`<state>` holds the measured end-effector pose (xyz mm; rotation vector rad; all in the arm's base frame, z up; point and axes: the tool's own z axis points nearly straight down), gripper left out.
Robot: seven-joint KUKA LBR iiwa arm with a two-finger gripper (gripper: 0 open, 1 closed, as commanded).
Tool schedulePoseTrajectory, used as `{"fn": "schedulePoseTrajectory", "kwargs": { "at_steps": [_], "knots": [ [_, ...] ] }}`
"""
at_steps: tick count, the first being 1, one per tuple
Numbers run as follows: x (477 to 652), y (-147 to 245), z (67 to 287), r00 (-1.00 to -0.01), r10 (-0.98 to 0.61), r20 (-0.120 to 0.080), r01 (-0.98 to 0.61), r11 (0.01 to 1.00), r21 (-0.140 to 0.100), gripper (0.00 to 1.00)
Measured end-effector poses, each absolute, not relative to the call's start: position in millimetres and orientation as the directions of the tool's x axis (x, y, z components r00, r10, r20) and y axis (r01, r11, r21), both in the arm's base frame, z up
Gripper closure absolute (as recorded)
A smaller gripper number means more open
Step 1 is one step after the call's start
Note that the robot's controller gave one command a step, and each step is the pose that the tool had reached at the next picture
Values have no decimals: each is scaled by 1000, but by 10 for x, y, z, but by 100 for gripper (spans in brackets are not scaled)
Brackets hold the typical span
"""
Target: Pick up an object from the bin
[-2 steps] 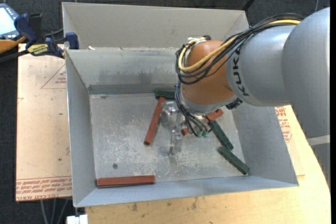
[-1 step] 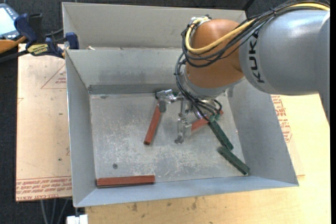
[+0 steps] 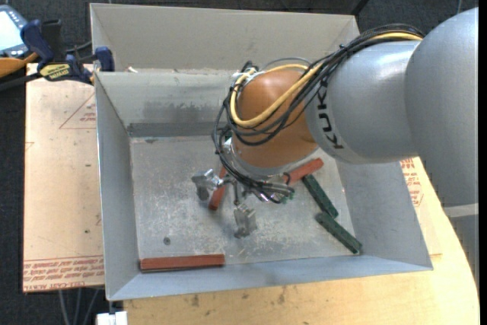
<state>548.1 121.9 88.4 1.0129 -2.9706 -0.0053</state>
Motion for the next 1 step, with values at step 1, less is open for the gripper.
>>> {"fn": "schedulePoseTrajectory", "kwargs": {
  "at_steps": [1],
  "knots": [
    [6044,252,696,-739,-673,-4,-673,739,-4,0]
  ]
}}
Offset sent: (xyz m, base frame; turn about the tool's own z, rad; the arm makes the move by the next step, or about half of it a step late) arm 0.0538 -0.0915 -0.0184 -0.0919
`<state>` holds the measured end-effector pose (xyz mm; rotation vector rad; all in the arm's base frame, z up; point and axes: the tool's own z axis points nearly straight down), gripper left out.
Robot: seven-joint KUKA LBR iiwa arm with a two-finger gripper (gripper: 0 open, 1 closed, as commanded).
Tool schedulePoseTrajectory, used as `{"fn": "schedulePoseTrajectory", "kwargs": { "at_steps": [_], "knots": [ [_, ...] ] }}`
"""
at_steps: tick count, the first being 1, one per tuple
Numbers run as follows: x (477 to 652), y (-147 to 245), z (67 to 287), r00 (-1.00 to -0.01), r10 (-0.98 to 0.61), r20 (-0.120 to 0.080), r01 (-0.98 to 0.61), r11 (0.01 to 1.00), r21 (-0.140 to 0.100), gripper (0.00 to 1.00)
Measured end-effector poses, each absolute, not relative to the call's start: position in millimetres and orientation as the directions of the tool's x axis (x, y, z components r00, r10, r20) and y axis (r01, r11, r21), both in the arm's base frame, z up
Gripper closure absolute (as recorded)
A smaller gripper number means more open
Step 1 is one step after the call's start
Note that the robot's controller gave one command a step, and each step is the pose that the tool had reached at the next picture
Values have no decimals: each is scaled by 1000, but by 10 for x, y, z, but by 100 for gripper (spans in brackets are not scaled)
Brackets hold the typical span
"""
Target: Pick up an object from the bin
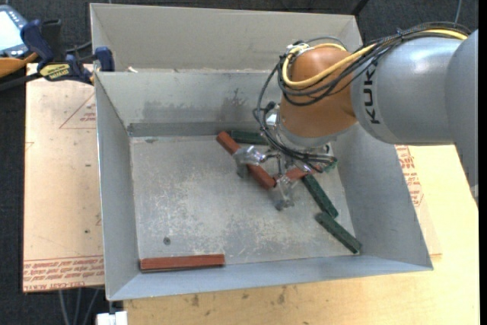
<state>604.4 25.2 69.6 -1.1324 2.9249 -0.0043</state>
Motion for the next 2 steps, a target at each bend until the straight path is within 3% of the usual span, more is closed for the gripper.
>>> {"fn": "schedulePoseTrajectory", "kwargs": {
  "at_steps": [1,2],
  "knots": [
    [6200,-222,1302,-511,-859,-4,-859,511,-7,0],
    [6186,-195,1283,-509,-861,-4,-861,509,0,100]
  ]
}}
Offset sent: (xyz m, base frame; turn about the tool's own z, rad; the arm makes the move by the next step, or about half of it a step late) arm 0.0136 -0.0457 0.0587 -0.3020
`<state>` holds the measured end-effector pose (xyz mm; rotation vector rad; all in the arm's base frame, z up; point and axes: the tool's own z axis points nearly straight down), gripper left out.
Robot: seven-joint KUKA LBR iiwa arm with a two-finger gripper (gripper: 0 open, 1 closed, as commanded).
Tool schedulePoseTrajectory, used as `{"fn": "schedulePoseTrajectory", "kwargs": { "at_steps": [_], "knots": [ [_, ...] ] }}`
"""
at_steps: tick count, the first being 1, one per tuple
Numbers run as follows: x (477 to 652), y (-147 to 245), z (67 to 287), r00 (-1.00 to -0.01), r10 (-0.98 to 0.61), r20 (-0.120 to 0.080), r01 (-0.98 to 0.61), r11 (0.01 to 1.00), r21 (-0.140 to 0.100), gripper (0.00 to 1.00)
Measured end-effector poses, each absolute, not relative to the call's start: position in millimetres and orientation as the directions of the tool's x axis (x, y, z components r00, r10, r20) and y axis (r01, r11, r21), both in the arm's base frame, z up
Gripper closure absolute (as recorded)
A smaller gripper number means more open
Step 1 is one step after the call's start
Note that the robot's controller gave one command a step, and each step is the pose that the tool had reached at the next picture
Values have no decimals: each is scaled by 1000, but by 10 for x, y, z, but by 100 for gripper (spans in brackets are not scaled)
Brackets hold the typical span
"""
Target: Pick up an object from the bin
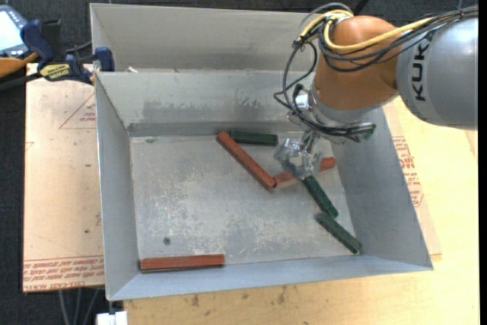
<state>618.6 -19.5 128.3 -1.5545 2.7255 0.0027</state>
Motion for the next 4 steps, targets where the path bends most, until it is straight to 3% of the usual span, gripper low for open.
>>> {"fn": "schedulePoseTrajectory", "kwargs": {
  "at_steps": [1,2,3,4],
  "knots": [
    [6399,-877,1452,-385,-923,-2,-923,385,-6,100],
    [6394,-843,1445,-383,-924,-4,-924,383,-1,0],
    [6402,-616,702,-520,-854,-2,-854,520,6,0],
    [6398,-1042,702,-637,-771,-3,-771,637,-2,0]
  ]
}}
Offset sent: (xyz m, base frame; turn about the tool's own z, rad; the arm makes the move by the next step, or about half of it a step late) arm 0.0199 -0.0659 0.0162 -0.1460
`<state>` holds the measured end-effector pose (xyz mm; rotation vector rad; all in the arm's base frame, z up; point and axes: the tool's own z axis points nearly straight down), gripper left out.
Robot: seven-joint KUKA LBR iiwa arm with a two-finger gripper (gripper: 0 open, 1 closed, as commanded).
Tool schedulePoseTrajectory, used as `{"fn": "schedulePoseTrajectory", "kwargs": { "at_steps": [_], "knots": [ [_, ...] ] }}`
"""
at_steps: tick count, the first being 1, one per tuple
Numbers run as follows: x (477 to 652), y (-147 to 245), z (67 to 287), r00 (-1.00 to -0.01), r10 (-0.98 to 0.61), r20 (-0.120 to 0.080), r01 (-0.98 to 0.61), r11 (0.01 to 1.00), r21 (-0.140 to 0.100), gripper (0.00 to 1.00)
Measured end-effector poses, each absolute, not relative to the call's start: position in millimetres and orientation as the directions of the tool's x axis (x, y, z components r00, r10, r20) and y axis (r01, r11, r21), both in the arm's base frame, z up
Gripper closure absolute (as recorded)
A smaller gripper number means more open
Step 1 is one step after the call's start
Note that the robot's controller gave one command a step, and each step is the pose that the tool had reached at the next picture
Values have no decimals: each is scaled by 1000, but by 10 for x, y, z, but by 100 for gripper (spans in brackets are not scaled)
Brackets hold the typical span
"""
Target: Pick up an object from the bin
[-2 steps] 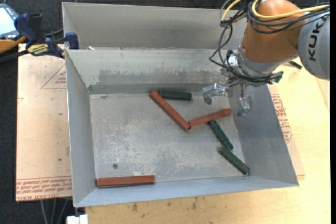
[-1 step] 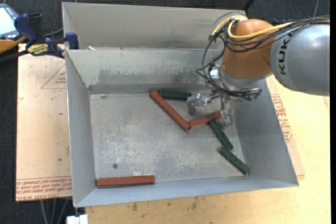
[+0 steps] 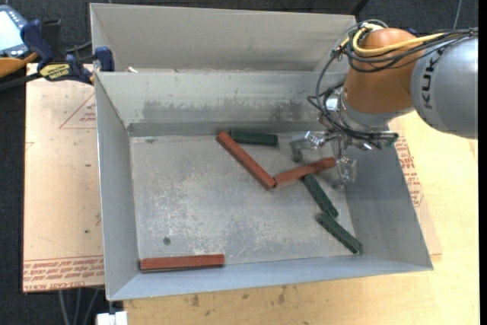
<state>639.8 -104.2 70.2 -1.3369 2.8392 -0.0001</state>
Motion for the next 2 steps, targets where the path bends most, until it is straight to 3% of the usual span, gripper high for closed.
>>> {"fn": "schedulePoseTrajectory", "kwargs": {
  "at_steps": [1,2],
  "knots": [
    [6401,-1031,704,-638,-770,-4,-770,638,-1,100],
    [6401,-1031,704,-638,-770,-4,-770,638,0,100]
  ]
}}
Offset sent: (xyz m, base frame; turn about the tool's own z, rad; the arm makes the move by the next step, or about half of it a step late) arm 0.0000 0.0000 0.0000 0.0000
